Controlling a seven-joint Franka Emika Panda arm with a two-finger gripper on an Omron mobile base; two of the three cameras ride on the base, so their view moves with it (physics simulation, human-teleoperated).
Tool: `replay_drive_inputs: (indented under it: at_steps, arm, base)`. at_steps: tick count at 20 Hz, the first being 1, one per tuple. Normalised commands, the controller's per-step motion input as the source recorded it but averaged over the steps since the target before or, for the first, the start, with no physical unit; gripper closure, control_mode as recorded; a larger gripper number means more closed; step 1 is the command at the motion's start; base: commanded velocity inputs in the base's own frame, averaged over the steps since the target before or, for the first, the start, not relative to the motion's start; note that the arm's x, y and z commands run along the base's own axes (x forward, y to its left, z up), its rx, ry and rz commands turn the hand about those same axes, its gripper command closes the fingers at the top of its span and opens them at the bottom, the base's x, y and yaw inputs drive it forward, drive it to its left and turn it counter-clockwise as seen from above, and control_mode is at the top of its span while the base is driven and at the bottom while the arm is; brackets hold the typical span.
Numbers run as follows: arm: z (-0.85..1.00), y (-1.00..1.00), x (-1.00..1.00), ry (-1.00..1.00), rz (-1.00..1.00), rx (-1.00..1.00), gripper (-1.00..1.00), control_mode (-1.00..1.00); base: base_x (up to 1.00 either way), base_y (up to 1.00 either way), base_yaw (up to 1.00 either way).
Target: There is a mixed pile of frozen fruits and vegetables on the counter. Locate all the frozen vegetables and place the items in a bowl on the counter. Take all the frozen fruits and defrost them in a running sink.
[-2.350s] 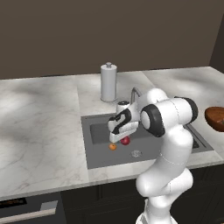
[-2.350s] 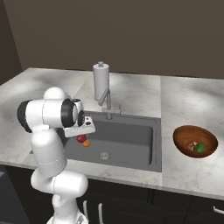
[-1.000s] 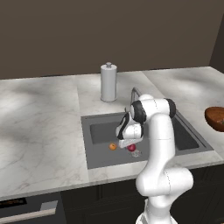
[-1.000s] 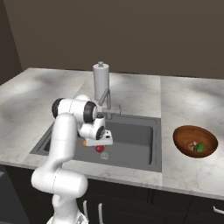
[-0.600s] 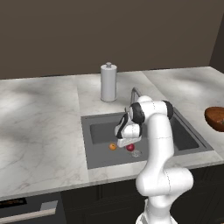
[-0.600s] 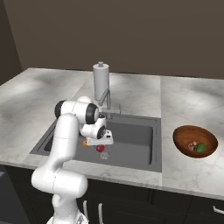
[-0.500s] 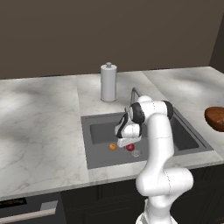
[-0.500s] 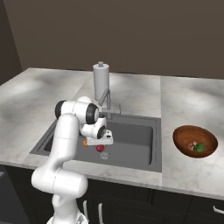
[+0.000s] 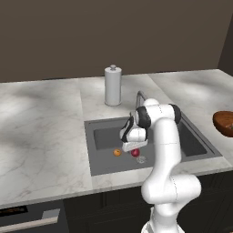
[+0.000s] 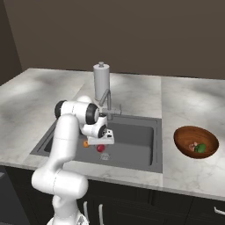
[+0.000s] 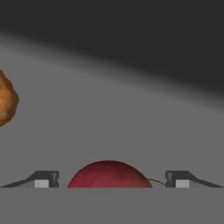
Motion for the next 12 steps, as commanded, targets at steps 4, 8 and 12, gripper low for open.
replay_drive_inputs:
  at_steps: [4, 8, 12]
  arm:
    - [0.17, 0.02, -0.14, 0.00, -0.19, -0.08, -1.00, -1.00]
    - [0.24, 0.09, -0.21, 0.00, -0.20, -0.07, -1.00, -1.00]
    - [0.29, 0.12, -0.31, 0.00, -0.24, -0.02, -1.00, -1.00]
  base:
    - [0.00, 0.00, 0.00]
    - [0.00, 0.00, 0.00]
    - [0.00, 0.00, 0.00]
